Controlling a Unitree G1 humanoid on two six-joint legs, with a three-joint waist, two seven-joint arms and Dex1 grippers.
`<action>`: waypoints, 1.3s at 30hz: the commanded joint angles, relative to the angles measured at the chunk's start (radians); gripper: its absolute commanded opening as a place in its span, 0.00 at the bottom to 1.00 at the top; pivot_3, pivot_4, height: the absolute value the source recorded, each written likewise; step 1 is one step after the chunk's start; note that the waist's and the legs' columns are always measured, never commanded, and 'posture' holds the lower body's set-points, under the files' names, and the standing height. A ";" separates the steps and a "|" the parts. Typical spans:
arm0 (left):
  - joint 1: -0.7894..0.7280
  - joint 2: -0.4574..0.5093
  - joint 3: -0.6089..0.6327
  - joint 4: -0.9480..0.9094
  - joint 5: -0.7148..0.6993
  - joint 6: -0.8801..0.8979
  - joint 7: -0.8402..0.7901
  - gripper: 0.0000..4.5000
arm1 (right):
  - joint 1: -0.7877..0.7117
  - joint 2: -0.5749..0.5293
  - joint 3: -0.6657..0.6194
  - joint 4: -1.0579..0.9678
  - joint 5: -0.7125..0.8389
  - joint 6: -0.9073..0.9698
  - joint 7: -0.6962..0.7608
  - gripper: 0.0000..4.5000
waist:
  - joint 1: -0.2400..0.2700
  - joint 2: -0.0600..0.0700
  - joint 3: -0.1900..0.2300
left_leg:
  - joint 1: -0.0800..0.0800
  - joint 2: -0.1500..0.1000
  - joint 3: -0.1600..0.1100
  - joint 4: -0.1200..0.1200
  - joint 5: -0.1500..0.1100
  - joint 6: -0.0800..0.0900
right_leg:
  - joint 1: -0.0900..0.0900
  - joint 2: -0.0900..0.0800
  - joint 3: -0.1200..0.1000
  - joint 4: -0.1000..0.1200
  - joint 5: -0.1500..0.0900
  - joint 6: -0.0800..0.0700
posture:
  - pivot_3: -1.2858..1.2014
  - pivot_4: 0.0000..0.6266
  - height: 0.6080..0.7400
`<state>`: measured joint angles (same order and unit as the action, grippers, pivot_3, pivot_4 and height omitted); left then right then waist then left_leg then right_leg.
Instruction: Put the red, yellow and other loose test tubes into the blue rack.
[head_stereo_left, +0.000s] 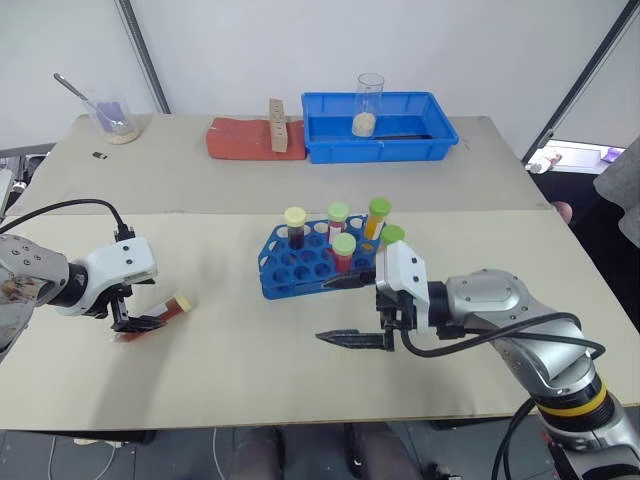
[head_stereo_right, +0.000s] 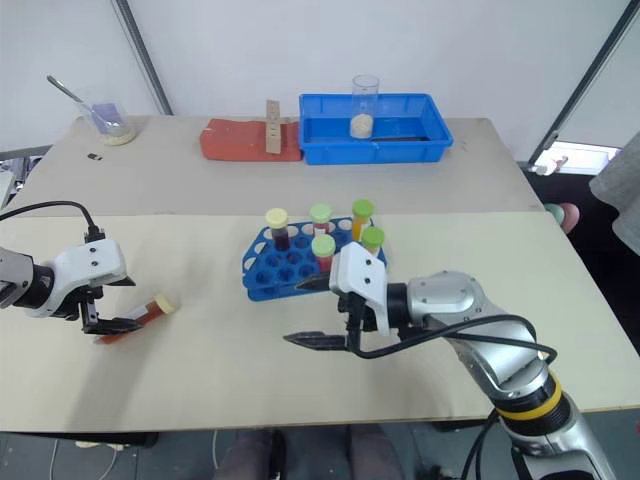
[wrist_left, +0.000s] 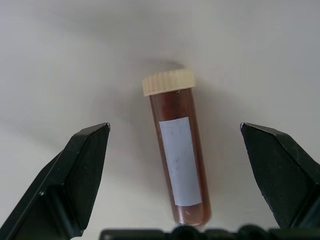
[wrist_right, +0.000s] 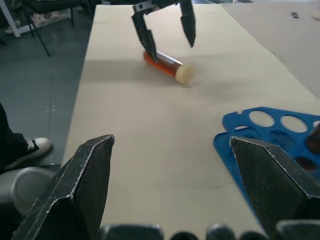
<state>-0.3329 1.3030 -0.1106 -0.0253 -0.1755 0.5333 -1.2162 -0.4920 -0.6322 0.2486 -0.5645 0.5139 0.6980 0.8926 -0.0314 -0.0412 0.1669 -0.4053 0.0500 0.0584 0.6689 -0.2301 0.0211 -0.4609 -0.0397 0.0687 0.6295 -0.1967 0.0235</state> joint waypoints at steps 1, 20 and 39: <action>-0.040 -0.026 -0.025 0.054 0.047 -0.027 -0.013 1.00 | -0.029 0.018 -0.001 -0.043 0.023 0.030 -0.017 0.91 | 0.004 0.000 0.000 | 0.000 0.000 0.000 0.000 0.000 0.000 | 0.000 0.000 0.000 0.000 0.000 0.001 | 0.52 0.24 1.00; -0.334 -0.107 -0.276 0.219 0.280 0.052 -0.238 1.00 | -0.029 0.079 -0.004 -0.070 0.096 0.095 -0.045 0.91 | 0.017 -0.001 0.000 | -0.001 0.000 -0.001 0.008 0.000 0.000 | 0.002 0.000 0.000 0.003 0.000 0.002 | 0.52 0.24 1.00; -0.400 -0.216 -0.319 0.320 0.388 -0.009 -0.289 0.22 | -0.026 0.046 -0.053 -0.092 0.174 0.158 -0.078 0.92 | 0.017 -0.001 -0.001 | -0.002 0.000 -0.003 0.009 0.000 0.000 | 0.003 0.001 0.000 0.003 0.005 0.010 | 0.52 0.24 1.00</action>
<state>-0.7299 1.0819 -0.4360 0.2977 0.1991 0.5381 -1.4968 -0.5069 -0.5767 0.2307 -0.6209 0.6561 0.8495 0.8204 -0.0148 -0.0427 0.1664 -0.4070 0.0498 0.0558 0.6786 -0.2301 0.0213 -0.4584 -0.0391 0.0687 0.6322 -0.1916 0.0340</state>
